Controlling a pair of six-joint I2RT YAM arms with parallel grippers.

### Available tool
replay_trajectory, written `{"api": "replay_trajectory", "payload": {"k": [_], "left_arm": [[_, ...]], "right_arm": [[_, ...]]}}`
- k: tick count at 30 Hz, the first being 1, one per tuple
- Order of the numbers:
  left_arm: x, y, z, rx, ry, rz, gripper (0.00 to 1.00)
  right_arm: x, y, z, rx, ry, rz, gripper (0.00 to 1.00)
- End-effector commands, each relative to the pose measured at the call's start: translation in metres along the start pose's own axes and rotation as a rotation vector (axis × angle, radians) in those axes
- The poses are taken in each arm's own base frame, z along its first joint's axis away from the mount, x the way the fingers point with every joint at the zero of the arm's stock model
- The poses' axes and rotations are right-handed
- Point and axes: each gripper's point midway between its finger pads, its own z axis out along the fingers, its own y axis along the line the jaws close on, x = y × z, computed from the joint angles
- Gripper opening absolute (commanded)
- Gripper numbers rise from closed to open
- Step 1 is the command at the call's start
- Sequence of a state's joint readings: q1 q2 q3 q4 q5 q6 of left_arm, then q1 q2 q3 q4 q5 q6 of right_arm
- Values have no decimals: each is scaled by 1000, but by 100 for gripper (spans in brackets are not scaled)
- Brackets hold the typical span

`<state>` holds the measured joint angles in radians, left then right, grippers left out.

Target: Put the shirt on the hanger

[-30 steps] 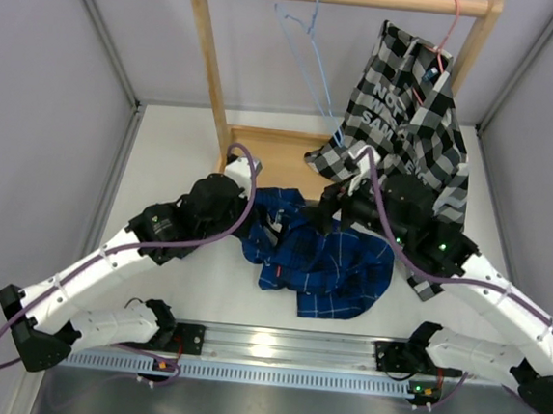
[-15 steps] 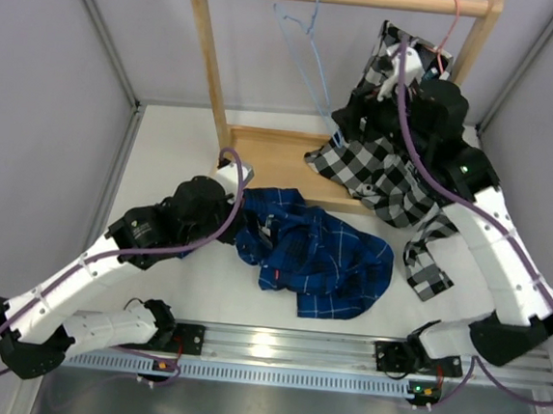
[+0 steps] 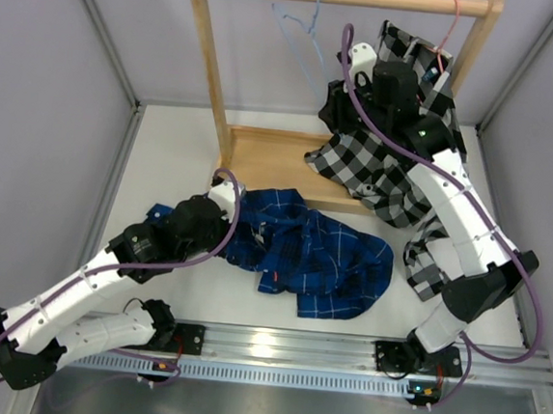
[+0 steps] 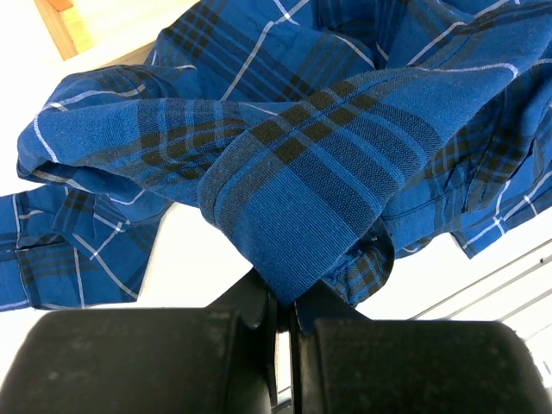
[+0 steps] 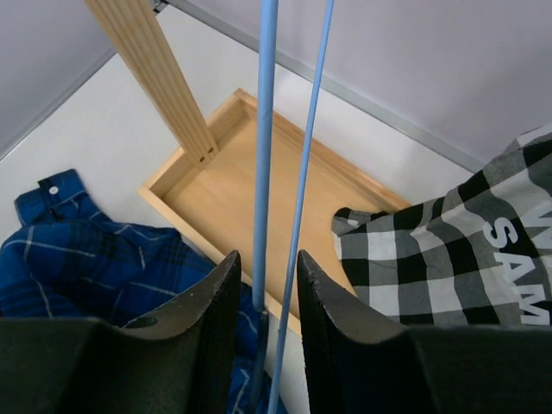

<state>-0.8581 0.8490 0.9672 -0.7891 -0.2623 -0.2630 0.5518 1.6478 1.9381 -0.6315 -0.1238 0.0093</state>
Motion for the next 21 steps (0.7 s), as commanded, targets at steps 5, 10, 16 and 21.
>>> {"api": "replay_trajectory", "payload": {"k": [5, 10, 16, 21], "left_arm": [[-11, -1, 5, -5, -54, -17, 0], [-9, -1, 7, -6, -42, -17, 0], [-7, -2, 9, -7, -36, -15, 0], [-8, 0, 7, -10, -46, -17, 0]], "right_arm": [[-16, -6, -3, 87, -34, -59, 28], [-24, -5, -3, 108, -50, -73, 31], [-35, -4, -9, 116, -79, -72, 31], [-37, -3, -10, 115, -83, -64, 24]]}}
